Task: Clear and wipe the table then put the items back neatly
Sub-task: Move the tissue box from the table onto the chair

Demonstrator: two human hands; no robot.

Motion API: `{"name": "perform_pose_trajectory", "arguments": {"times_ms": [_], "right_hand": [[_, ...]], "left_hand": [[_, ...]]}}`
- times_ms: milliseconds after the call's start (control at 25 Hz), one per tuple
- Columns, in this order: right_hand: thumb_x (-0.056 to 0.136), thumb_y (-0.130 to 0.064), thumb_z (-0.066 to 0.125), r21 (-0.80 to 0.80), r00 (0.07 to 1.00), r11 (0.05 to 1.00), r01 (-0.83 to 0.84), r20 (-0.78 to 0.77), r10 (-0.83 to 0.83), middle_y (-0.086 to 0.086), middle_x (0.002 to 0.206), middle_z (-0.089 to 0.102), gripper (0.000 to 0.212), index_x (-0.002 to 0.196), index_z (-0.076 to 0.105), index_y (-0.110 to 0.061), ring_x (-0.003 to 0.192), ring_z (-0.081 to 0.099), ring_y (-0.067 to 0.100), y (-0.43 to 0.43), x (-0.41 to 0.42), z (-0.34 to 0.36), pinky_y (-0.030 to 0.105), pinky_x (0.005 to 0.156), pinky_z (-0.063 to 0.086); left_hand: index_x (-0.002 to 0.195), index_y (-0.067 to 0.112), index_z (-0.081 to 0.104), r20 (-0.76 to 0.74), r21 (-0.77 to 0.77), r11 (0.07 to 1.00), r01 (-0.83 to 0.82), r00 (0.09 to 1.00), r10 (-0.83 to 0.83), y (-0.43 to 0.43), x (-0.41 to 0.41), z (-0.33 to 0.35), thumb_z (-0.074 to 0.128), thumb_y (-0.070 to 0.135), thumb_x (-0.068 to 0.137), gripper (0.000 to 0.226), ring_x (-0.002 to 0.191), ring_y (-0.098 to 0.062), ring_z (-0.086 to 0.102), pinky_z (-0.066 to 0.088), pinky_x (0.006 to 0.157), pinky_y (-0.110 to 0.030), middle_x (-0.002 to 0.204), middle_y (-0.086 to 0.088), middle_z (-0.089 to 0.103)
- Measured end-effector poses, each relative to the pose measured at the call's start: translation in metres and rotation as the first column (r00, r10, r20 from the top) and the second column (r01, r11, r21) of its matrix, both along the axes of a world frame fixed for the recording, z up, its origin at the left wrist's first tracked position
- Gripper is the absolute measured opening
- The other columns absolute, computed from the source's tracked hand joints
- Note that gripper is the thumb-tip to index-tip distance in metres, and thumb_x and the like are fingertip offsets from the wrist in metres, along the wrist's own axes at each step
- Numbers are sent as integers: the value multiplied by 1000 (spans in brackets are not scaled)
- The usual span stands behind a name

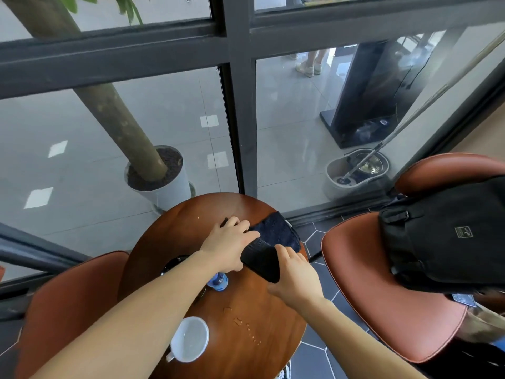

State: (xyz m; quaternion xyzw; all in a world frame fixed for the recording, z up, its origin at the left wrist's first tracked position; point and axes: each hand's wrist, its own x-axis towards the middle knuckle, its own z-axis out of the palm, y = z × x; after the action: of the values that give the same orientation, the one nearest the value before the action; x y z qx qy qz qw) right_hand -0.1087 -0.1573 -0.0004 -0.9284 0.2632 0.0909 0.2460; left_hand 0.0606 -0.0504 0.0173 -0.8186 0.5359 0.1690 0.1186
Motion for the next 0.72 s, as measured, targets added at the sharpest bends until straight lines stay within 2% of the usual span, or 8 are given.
{"name": "perform_pose_trajectory", "arguments": {"times_ms": [120, 200, 360, 560, 720], "right_hand": [[71, -35, 74, -27, 998, 999, -30, 47, 31, -4, 133, 57, 84, 145, 38, -24, 116, 54, 20, 1, 2, 14, 25, 77, 46], [70, -34, 75, -33, 995, 998, -52, 87, 55, -5, 132, 57, 82, 144, 39, -25, 116, 53, 19, 3, 4, 26, 25, 78, 45], [67, -34, 71, -77, 972, 988, -135, 184, 148, -10, 123, 59, 72, 134, 45, -29, 110, 53, 16, 10, 18, 50, 24, 69, 39], [72, -38, 74, -102, 915, 959, -265, 288, 283, -8, 116, 60, 62, 128, 49, -27, 106, 55, 17, 32, 43, 81, 26, 71, 49], [71, -40, 77, -135, 858, 923, -362, 339, 386, -9, 119, 60, 70, 133, 44, -31, 106, 54, 16, 54, 60, 97, 27, 74, 54]], "left_hand": [[147, 32, 36, 12, -73, 997, -36, 999, 37, 12, 1, 15, 77, 30, 78, 81, 135, -26, 34, 45, 98, -46, 144, 0, 42], [146, 32, 38, 20, -126, 989, -76, 997, 79, 24, 0, 25, 77, 32, 76, 80, 134, -24, 34, 44, 98, -45, 142, 3, 43], [148, 27, 40, 48, -237, 958, -163, 983, 180, 56, 4, 51, 75, 36, 75, 81, 135, -22, 34, 42, 99, -43, 143, 7, 43], [142, 24, 46, 85, -321, 899, -299, 936, 341, 102, 3, 82, 77, 36, 72, 79, 134, -22, 39, 44, 100, -45, 141, 6, 48], [139, 24, 49, 123, -373, 849, -375, 887, 446, 137, -3, 101, 74, 37, 71, 74, 132, -23, 42, 42, 94, -44, 138, 7, 51]]}}
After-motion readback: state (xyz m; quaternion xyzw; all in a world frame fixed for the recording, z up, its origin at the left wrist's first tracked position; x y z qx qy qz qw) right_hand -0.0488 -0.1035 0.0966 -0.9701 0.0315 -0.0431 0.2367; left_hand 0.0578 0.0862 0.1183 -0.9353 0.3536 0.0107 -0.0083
